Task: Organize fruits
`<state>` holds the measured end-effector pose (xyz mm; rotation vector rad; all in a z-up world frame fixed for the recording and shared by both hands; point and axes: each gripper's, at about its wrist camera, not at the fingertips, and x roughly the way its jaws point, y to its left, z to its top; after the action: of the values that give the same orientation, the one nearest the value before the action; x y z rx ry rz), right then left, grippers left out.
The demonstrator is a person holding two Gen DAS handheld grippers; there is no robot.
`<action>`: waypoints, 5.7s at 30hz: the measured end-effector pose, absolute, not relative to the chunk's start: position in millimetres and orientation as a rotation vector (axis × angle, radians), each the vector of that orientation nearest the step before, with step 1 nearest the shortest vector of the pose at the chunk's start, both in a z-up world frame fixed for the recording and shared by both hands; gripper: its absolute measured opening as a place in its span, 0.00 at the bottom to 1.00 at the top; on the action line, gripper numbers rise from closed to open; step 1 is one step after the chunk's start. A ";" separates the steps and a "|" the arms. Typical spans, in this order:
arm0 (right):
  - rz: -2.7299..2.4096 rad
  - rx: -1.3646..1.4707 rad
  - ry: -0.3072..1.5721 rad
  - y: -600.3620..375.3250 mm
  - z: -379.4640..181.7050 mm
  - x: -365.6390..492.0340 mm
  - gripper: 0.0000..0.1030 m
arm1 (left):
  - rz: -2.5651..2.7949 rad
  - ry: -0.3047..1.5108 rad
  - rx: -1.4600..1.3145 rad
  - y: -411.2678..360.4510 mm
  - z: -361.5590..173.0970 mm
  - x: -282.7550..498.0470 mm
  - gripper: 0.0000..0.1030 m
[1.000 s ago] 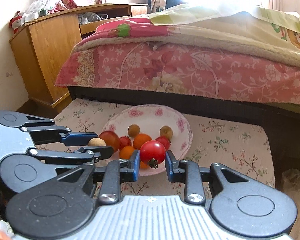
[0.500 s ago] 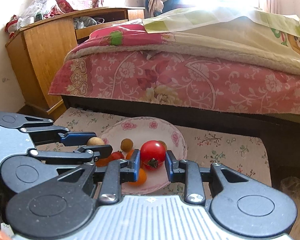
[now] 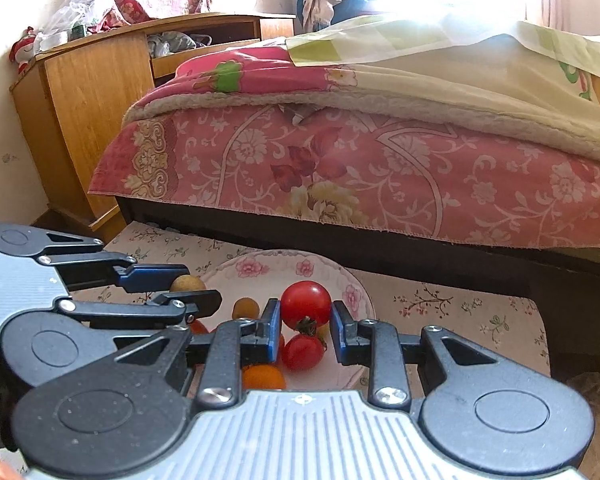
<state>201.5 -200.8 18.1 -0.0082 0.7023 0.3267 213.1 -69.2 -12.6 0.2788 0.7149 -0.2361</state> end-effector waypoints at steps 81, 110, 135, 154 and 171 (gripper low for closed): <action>0.372 0.065 0.761 -208.8 -35.4 259.3 0.32 | -0.191 0.767 0.328 -68.1 -51.3 257.2 0.39; 0.363 0.103 0.771 -213.3 -30.2 258.9 0.36 | -0.130 0.757 0.313 -63.9 -46.3 252.5 0.61; 0.358 0.194 0.792 -224.3 -14.3 250.3 0.44 | -0.129 0.725 0.285 -65.0 -32.5 238.5 0.74; 0.269 0.172 0.801 -228.6 -7.6 232.6 0.44 | -0.066 0.715 0.306 -69.2 -29.5 224.7 0.92; 0.210 0.174 0.781 -231.3 6.1 215.3 0.44 | -0.047 0.710 0.271 -71.9 -22.6 213.3 1.00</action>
<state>215.3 -231.3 6.1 0.1742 0.7809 0.2103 213.3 -71.9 -22.6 0.2715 0.7099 -0.0474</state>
